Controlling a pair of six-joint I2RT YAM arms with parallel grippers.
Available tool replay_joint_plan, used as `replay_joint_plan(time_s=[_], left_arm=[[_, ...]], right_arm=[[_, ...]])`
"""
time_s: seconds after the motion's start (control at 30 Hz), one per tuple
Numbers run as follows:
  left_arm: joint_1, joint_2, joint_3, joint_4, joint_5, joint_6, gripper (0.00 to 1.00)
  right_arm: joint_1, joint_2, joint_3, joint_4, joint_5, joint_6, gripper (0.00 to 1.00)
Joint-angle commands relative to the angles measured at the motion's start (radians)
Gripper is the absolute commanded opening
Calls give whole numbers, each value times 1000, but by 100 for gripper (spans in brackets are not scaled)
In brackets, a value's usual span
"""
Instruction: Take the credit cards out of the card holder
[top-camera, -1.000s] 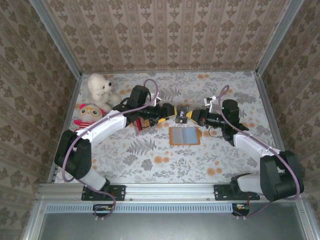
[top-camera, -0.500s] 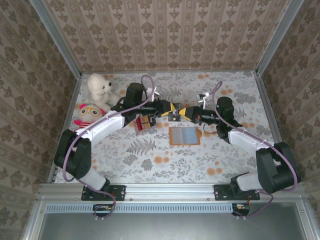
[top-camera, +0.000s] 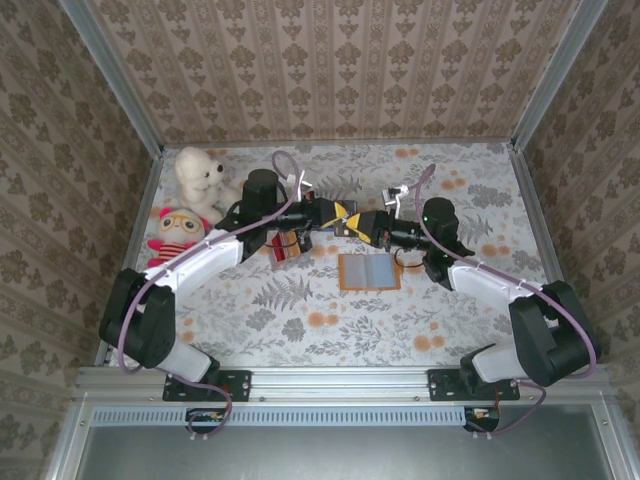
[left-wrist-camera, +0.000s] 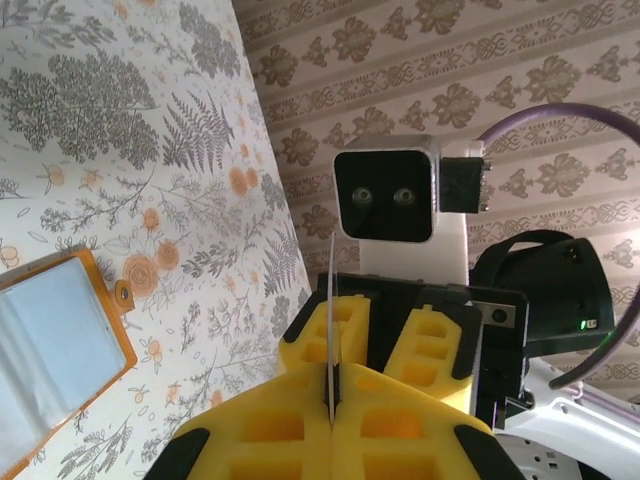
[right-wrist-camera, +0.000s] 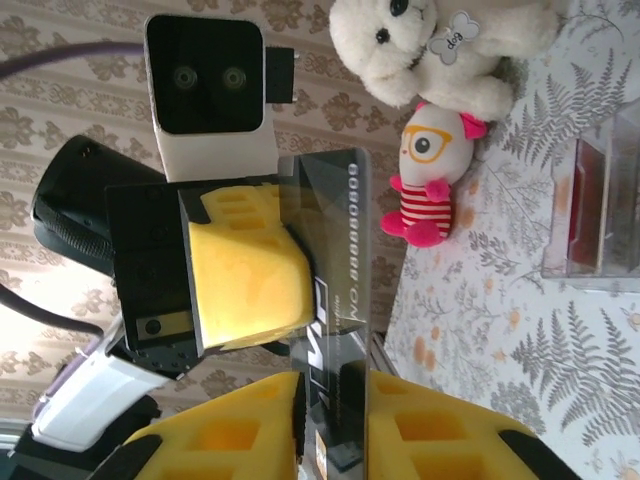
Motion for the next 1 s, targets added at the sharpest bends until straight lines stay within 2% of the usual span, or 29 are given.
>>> replay_joint_plan(time_s=[0.0,0.1,0.13,0.23,0.3,0.4,0.57,0.63,0.77,0.97], left_arm=[[16,-33,-32,34,-43,-19,0],[25,-47,-59,26,-51,-20,0],[31,-55,-63,2,-60,-11,4],[59,-93,-46,-225,-150,89,31],[78,-120,-16,-451,-280,182,45],[91,-160,9,-678,-462,281,61],[110,-266,-8,-837,-658,363,76],[153,-306,-26,-880,-702,378,78],[208,-378,-84,-915,-751,379,86],[268,-449,-145,-958,-747,400,96]], right_arm=[[14,-1,-17,105,40,59,14],[16,-4,-8,54,56,44,6],[15,-4,-1,15,62,30,3],[25,-4,47,-184,99,-63,0],[43,0,92,-329,137,-144,0],[84,21,169,-541,220,-258,0],[154,85,297,-742,342,-382,0],[182,127,362,-805,386,-421,0],[242,225,504,-935,487,-504,0],[312,395,711,-1077,601,-580,0]])
